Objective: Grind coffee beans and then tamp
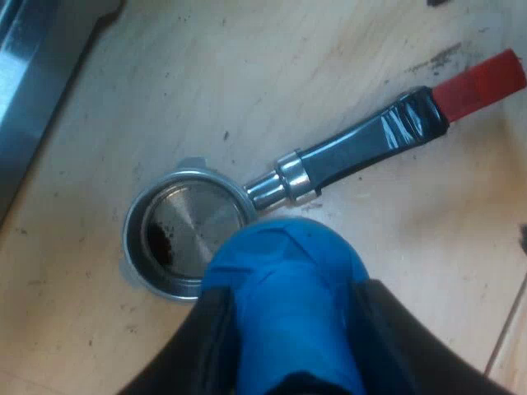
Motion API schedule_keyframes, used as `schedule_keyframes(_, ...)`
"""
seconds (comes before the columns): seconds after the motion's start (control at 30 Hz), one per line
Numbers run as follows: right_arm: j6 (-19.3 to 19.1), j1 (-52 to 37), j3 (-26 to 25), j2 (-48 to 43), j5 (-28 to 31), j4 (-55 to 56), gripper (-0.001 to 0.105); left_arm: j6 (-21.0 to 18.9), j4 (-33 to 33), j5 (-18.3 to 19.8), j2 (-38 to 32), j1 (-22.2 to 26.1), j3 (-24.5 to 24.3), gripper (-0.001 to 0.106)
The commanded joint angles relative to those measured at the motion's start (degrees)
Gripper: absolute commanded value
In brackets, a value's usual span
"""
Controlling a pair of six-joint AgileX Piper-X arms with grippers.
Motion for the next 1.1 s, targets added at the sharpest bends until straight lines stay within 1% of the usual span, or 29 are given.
schedule_keyframes(0.03,-2.23,-0.30,-0.10,-0.41,-3.52,-0.54,0.082,0.15,-0.46,-0.58,1.06,-0.38,-0.41,0.000)
schedule_keyframes(0.13,-2.23,-0.30,-0.10,-0.41,-3.50,-0.54,0.082,0.15,-0.72,-1.44,1.68,-0.38,-0.41,0.000)
schedule_keyframes(0.23,-2.23,-0.30,-0.10,-0.41,-3.50,-0.54,0.082,0.15,-2.45,-2.40,3.15,-0.38,-0.41,0.000)
schedule_keyframes(0.43,-2.23,-0.30,-0.10,-0.41,-3.50,-0.54,0.082,0.26,-2.99,-2.81,5.54,-0.23,-0.41,0.000)
schedule_keyframes(0.63,-2.23,-0.30,-0.10,-0.41,-3.50,-0.54,0.082,0.26,-2.99,-2.93,7.36,1.47,-0.41,0.000)
schedule_keyframes(0.67,-2.23,-0.30,-0.10,-0.41,-3.50,-0.54,0.082,0.26,-3.18,-2.59,8.01,3.52,-0.41,0.000)
schedule_keyframes(0.77,-2.23,-0.30,-0.10,-0.41,-3.50,-0.54,0.082,0.90,-3.41,-0.58,8.17,5.48,-0.41,0.000)
schedule_keyframes(0.87,-2.23,-0.30,-0.10,-0.41,-3.50,-0.54,0.082,1.88,-3.55,0.35,8.17,5.99,-0.41,0.000)
schedule_keyframes(0.97,-2.23,-0.30,-0.10,-0.41,-3.50,-0.54,0.082,1.87,-4.13,1.63,8.17,5.97,-0.41,0.000)
schedule_keyframes(1.1,-2.23,-0.30,-0.10,-0.41,-3.50,-0.54,0.082,1.87,-5.58,1.62,8.24,5.97,-0.41,0.000)
